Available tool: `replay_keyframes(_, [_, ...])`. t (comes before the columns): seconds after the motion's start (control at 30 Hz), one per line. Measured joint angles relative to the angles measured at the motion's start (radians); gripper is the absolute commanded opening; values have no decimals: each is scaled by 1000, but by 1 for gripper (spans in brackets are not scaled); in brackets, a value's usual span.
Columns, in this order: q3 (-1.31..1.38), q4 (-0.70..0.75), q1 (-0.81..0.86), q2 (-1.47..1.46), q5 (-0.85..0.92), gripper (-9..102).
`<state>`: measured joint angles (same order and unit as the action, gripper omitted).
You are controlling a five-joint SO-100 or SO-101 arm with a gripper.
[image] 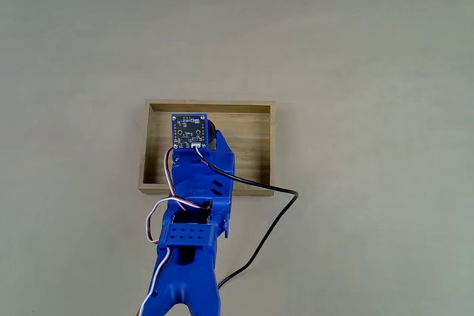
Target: Place the black cylinder in the wooden box then return to rest.
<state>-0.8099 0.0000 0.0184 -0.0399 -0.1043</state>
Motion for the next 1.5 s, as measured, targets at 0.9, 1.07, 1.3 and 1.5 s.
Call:
replay_keyframes(0.9, [0, 0, 0, 0, 0, 34])
replay_keyframes(1.07, [0, 0, 0, 0, -21, 34])
replay_keyframes(1.3, [0, 0, 0, -54, -64, 34])
replay_keyframes(1.5, [0, 6, 0, -109, -74, 33])
